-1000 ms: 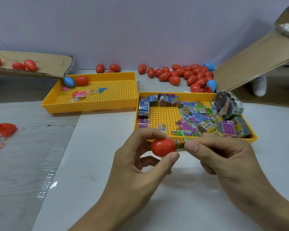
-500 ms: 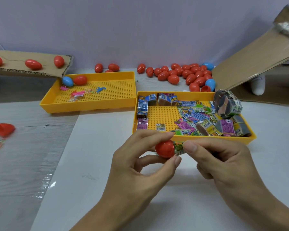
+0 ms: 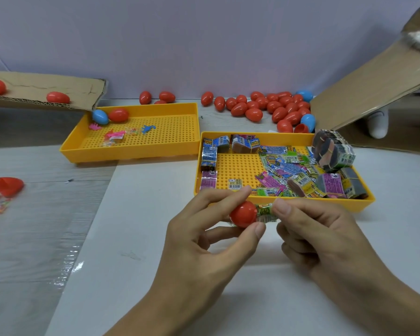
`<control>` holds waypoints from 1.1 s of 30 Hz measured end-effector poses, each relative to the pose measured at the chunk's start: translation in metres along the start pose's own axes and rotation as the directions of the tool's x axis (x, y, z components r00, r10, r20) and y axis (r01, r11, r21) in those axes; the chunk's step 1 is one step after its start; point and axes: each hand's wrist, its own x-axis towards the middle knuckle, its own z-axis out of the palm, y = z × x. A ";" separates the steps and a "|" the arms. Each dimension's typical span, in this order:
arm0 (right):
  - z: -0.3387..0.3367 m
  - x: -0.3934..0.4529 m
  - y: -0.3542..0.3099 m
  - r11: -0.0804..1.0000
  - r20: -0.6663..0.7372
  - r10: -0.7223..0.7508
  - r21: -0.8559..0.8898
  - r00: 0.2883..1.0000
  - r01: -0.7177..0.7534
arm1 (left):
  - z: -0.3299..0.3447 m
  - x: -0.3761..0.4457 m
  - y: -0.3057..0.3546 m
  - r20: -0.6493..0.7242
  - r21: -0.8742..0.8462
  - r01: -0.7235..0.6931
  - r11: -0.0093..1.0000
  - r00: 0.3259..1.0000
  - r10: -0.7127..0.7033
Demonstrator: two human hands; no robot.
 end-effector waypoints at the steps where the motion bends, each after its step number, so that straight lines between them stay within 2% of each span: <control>1: 0.000 0.000 -0.001 1.000 0.013 0.015 0.027 1.000 -0.016 | 0.000 0.000 0.000 0.000 -0.002 0.007 1.000 1.000 -0.007; 7: 0.000 0.001 -0.001 0.984 0.018 0.097 0.148 0.995 -0.099 | 0.000 -0.001 -0.002 -0.005 -0.031 0.053 0.998 0.999 -0.053; 14: -0.002 0.001 0.004 0.996 -0.063 -0.010 -0.094 0.998 0.004 | 0.000 -0.002 -0.002 0.003 -0.015 0.041 0.999 0.999 -0.041; 19: 0.001 0.001 0.001 0.988 -0.102 -0.120 -0.114 0.988 0.108 | 0.000 -0.002 -0.005 -0.014 0.020 -0.028 0.999 0.999 0.028; 25: 0.000 0.000 0.005 0.982 -0.112 -0.134 -0.151 0.985 0.117 | 0.000 -0.001 -0.006 -0.033 0.052 -0.081 0.995 0.996 0.083; 29: -0.001 0.001 0.006 0.962 -0.096 -0.165 -0.234 0.982 0.139 | 0.000 -0.001 -0.005 -0.078 0.070 -0.127 0.989 0.988 0.132; 33: -0.001 0.000 0.004 0.980 -0.108 -0.068 -0.192 0.992 0.046 | 0.001 0.000 -0.002 -0.082 0.166 -0.205 0.965 0.972 0.221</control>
